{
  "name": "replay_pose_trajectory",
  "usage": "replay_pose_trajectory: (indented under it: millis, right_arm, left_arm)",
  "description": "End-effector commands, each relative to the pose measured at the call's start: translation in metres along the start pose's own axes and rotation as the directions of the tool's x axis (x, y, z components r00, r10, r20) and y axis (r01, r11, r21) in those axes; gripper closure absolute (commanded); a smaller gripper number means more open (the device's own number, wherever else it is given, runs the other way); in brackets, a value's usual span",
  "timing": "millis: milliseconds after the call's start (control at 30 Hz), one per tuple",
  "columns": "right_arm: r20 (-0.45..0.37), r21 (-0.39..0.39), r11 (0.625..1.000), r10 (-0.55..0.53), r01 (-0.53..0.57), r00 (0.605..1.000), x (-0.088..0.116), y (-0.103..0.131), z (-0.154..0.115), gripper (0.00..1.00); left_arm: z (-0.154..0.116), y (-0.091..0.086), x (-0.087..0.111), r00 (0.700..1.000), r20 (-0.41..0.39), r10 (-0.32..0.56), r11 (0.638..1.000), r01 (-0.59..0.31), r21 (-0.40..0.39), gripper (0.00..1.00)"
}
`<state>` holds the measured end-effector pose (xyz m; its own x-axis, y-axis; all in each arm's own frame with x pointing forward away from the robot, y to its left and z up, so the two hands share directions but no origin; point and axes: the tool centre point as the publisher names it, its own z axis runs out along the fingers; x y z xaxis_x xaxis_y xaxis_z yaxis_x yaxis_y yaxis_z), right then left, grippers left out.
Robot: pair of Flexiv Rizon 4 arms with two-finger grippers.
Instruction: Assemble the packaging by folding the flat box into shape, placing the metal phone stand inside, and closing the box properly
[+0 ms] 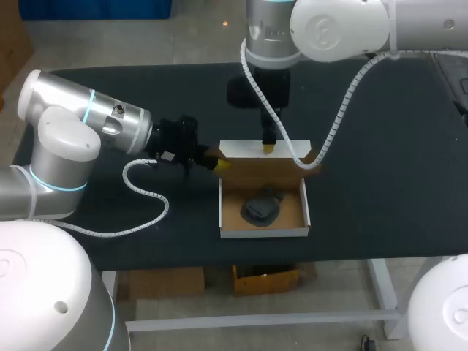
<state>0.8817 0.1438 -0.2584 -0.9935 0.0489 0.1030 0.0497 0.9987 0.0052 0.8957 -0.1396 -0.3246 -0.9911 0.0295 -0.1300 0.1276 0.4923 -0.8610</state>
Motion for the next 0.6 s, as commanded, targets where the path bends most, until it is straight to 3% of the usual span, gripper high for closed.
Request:
replay_pose_trajectory:
  millis: [33,400,600]
  right_arm:
    - [-0.014,0.009,1.0,-0.002,0.002,1.0,-0.0055,0.0034,0.0005,0.62]
    - [-0.033,0.012,1.0,-0.011,0.011,0.999,-0.0099,0.0061,0.006,0.67]
    - [-0.037,0.016,1.0,-0.014,0.015,0.999,-0.0111,0.0074,0.0073,0.82]
  left_arm:
    - [0.0004,0.0008,0.0016,1.0,0.002,0.002,1.0,-0.002,0.002,1.0]
    - [0.0004,0.0008,0.0016,1.0,0.002,0.002,1.0,-0.002,0.002,1.0]
    - [0.0004,0.0008,0.0016,1.0,0.002,0.002,1.0,-0.002,0.002,1.0]
